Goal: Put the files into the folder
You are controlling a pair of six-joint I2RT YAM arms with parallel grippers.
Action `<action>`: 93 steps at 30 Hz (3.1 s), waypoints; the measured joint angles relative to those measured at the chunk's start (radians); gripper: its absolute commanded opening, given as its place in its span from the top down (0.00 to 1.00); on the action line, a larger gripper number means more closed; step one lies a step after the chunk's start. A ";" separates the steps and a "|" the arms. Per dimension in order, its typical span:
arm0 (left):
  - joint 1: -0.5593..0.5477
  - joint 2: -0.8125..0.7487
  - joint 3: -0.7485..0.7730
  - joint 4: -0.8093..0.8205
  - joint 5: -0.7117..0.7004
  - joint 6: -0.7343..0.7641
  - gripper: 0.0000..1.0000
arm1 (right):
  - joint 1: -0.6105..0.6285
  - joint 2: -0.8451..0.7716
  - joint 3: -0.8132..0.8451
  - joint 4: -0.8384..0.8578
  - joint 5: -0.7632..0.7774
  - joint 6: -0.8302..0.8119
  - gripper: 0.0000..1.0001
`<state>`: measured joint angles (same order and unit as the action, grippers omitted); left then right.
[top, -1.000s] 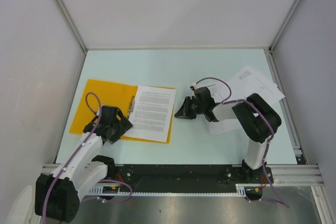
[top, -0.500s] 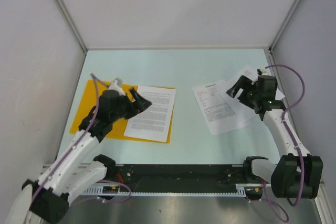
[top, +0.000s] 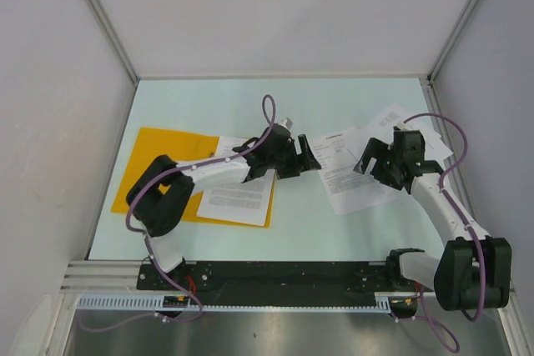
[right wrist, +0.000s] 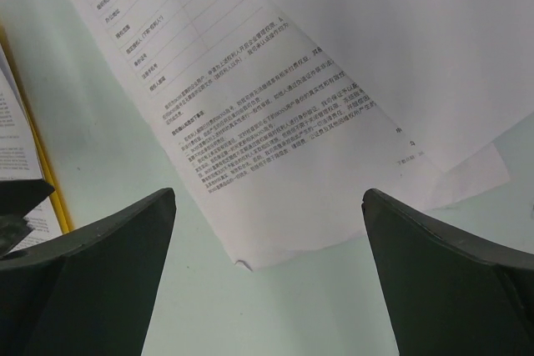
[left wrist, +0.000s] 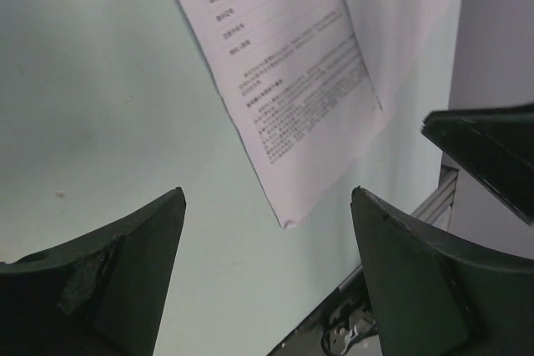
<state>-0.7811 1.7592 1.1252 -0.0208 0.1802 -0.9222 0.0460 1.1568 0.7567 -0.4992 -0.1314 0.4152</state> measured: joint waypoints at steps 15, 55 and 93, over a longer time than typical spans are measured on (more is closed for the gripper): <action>-0.022 0.257 0.108 0.127 -0.290 -0.282 0.44 | 0.040 0.038 -0.028 0.034 0.026 0.055 0.00; -0.029 0.369 0.357 0.006 -0.152 -0.002 1.00 | -0.031 0.002 -0.056 0.071 -0.041 0.018 0.01; 0.431 -0.138 0.007 -0.520 0.085 0.677 1.00 | 0.108 -0.004 -0.056 0.087 0.000 0.055 0.00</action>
<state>-0.3504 1.6211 1.1324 -0.5404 0.2649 -0.2451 0.1543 1.1526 0.7010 -0.4122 -0.1310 0.4702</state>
